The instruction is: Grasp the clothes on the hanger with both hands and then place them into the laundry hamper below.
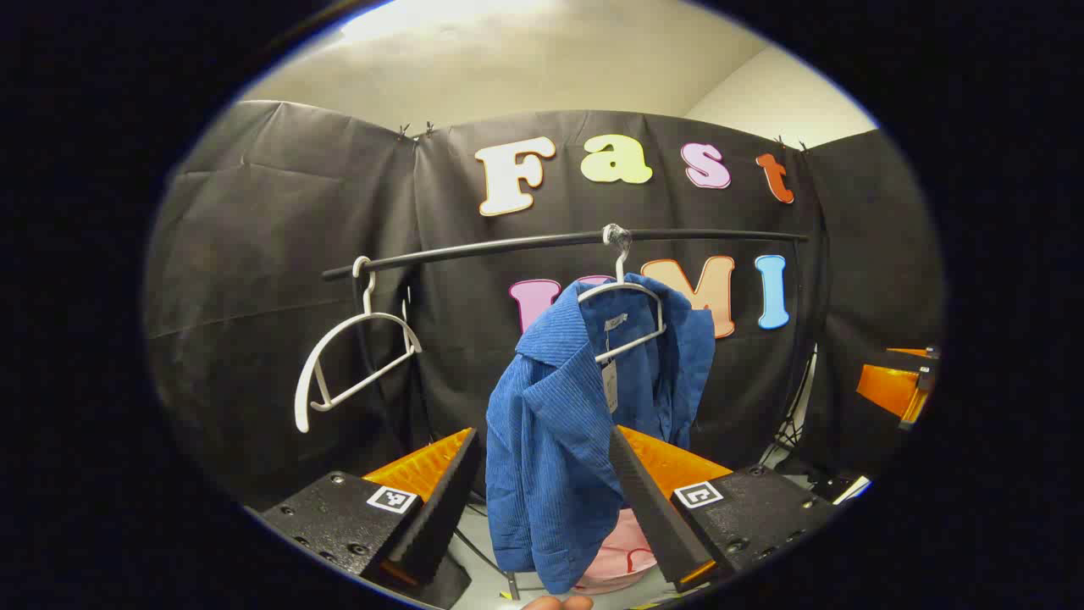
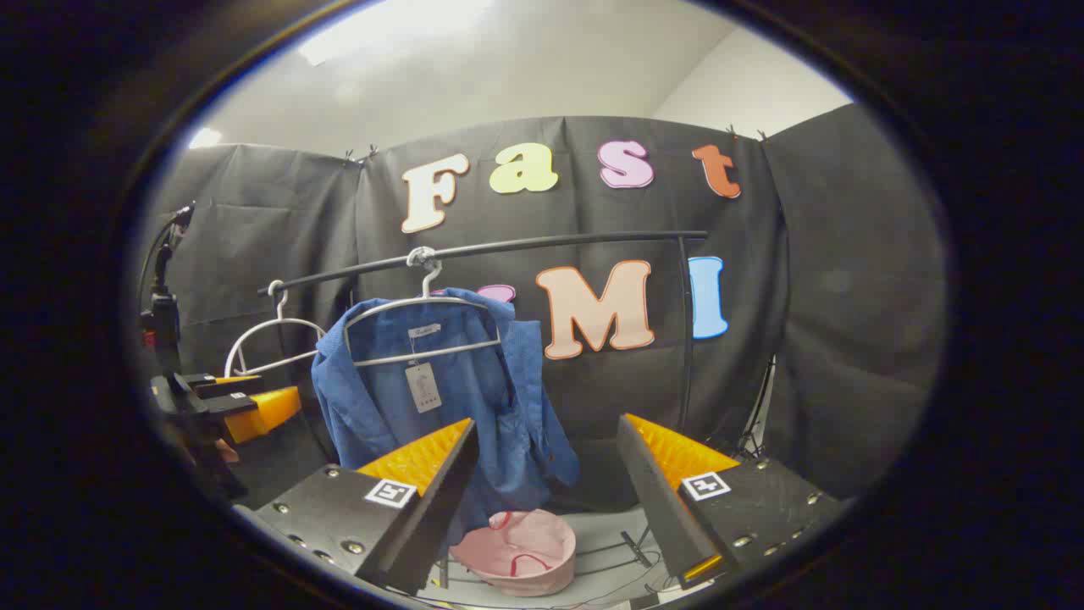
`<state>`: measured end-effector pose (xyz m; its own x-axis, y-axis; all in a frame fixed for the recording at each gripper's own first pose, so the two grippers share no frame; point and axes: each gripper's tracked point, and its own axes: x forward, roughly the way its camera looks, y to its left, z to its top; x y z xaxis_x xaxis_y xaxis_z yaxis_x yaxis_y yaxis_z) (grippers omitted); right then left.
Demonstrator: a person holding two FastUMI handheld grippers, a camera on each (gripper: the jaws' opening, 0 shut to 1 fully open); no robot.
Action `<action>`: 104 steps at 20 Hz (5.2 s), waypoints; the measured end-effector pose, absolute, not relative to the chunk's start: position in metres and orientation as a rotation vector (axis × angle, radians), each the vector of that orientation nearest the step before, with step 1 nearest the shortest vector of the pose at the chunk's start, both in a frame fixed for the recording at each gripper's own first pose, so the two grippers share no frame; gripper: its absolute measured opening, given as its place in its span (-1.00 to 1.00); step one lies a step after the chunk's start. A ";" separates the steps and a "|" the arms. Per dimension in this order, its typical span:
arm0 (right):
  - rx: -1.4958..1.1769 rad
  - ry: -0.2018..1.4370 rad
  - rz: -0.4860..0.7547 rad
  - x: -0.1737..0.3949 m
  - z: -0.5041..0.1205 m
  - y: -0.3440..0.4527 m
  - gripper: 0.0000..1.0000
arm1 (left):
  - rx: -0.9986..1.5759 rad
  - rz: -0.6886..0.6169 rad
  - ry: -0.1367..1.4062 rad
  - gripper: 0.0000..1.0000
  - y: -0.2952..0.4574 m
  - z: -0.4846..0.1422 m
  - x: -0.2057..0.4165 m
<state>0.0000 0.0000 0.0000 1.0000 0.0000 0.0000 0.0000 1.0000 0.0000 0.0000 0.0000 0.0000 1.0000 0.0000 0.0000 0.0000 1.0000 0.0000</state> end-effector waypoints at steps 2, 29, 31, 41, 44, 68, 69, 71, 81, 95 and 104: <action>-0.009 -0.007 0.007 0.004 0.001 -0.005 0.97 | -0.002 0.013 0.001 0.93 -0.004 0.002 -0.005; -0.050 0.029 0.047 0.039 -0.018 -0.009 0.97 | -0.042 -0.005 0.051 0.94 -0.052 -0.067 0.066; -0.073 0.049 0.036 0.038 -0.025 -0.010 0.97 | -0.031 0.002 0.049 0.90 -0.054 -0.077 0.075; -0.105 0.104 0.027 0.049 -0.040 0.001 0.97 | -0.047 0.059 0.068 0.94 -0.047 -0.091 0.124; -0.088 0.092 0.023 0.057 -0.036 0.006 0.97 | -0.055 0.040 0.086 0.69 -0.044 -0.093 0.132; -0.071 0.168 0.152 0.284 -0.087 0.052 1.00 | -0.125 -0.083 0.170 -0.89 -0.024 -0.087 0.129; -0.061 0.164 0.149 0.297 -0.085 0.050 0.97 | -0.115 -0.078 0.165 -0.91 -0.024 -0.086 0.128; -0.031 0.147 0.150 0.319 -0.081 0.048 1.00 | -0.110 -0.062 0.165 -0.91 -0.025 -0.083 0.127; -0.033 0.054 0.277 0.358 -0.058 0.080 -0.67 | -0.147 0.052 0.138 -0.89 -0.008 -0.056 0.112; -0.088 -0.089 0.219 0.370 0.011 0.036 -0.96 | -0.154 0.095 0.008 -0.99 0.016 0.031 0.091; -0.061 -0.124 0.159 0.401 0.024 0.026 -0.96 | -0.123 0.088 -0.006 -0.98 0.028 0.054 0.099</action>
